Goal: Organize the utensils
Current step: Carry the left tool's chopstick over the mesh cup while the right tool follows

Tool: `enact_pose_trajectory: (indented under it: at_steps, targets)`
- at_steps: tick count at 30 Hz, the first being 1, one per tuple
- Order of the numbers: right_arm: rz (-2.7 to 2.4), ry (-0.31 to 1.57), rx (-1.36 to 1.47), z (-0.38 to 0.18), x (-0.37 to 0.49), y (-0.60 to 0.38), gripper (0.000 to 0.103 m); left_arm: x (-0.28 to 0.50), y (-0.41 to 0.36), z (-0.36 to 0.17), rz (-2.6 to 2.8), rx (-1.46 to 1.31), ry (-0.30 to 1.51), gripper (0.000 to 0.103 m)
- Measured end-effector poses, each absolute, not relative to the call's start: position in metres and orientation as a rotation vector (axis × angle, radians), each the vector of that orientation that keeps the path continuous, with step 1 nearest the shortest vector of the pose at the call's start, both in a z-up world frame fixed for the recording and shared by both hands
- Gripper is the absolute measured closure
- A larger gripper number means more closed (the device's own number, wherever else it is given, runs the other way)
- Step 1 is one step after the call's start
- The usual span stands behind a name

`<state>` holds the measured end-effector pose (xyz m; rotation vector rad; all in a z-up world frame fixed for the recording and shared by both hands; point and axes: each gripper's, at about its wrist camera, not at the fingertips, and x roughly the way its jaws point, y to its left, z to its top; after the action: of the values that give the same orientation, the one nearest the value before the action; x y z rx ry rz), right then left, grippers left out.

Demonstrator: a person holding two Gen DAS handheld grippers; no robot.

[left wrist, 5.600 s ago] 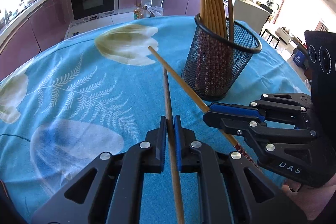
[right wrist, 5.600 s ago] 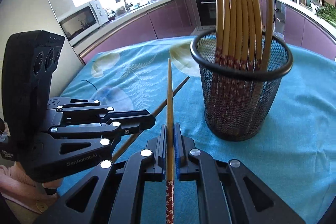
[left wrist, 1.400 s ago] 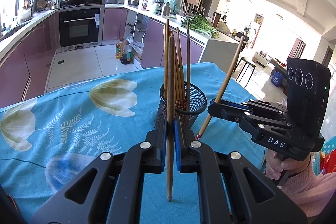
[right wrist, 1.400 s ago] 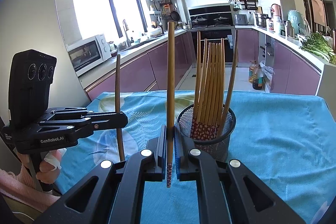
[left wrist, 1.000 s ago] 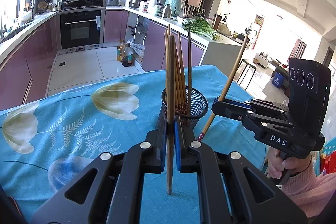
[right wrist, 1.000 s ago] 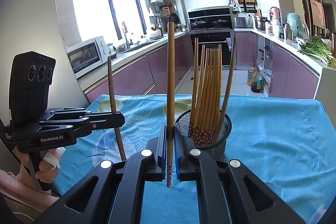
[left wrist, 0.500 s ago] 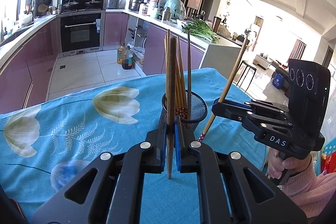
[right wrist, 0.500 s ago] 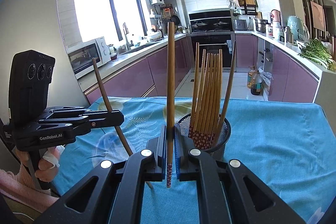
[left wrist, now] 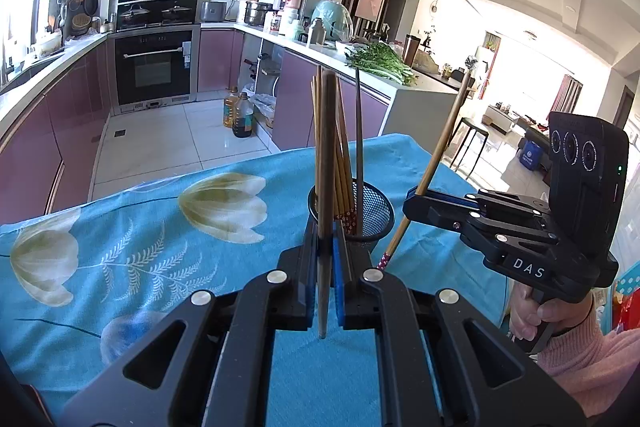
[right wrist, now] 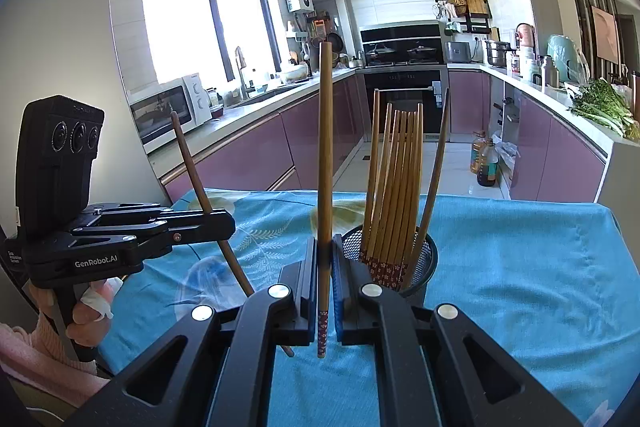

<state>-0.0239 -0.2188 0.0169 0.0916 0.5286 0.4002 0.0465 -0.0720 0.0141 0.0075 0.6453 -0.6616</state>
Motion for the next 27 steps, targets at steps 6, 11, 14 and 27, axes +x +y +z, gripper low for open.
enact_pose_trajectory:
  at_steps: [6,11,14,27]
  targets:
    - [0.401,0.521,0.092,0.019,-0.023,-0.219,0.097,0.048,-0.072,0.018,-0.662,0.010,0.636,0.095]
    - [0.402,0.510,0.086,0.021,-0.023,-0.219,0.097,0.048,-0.072,0.022,-0.663,0.007,0.627,0.095]
    - [0.401,0.505,0.083,0.022,-0.023,-0.220,0.097,0.049,-0.071,0.025,-0.665,0.006,0.618,0.095]
    - [0.405,0.486,0.074,0.027,-0.022,-0.219,0.097,0.050,-0.076,0.034,-0.672,0.016,0.596,0.095]
